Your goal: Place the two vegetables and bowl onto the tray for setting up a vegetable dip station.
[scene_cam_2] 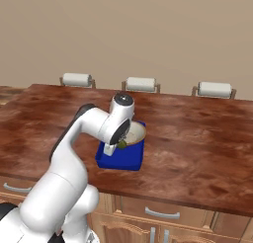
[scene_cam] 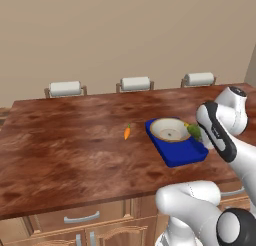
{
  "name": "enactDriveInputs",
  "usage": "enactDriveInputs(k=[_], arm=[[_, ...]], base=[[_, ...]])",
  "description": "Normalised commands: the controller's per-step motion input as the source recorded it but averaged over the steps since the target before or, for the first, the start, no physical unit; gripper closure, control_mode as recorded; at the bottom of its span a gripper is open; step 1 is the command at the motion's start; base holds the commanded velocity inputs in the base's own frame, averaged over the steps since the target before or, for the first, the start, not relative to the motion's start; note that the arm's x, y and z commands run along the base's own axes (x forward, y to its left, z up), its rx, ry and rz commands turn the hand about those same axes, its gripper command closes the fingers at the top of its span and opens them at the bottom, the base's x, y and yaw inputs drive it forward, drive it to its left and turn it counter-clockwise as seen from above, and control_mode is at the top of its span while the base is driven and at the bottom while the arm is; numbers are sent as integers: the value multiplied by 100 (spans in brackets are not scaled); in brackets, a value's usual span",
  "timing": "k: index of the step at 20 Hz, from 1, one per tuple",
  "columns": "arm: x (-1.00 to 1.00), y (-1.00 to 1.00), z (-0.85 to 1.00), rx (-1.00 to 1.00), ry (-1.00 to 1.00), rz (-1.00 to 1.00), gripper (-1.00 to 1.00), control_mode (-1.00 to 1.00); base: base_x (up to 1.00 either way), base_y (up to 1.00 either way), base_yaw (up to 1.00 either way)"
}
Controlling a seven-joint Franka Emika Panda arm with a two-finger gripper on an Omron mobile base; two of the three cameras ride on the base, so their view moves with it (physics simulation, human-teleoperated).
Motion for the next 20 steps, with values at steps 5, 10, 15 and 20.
enactDriveInputs(k=[5, 10, 15, 20], arm=[[6, 4, -13, 3, 0, 0, 100, -100], [6, 4, -11, 3, -1, 0, 100, -100], [2, 0, -8, 1, -1, 0, 100, -100], [4, 0, -9, 0, -3, 0, 100, -100]], base=[[0, 0, 0], [0, 0, 0], [0, 0, 0], [0, 0, 0]])
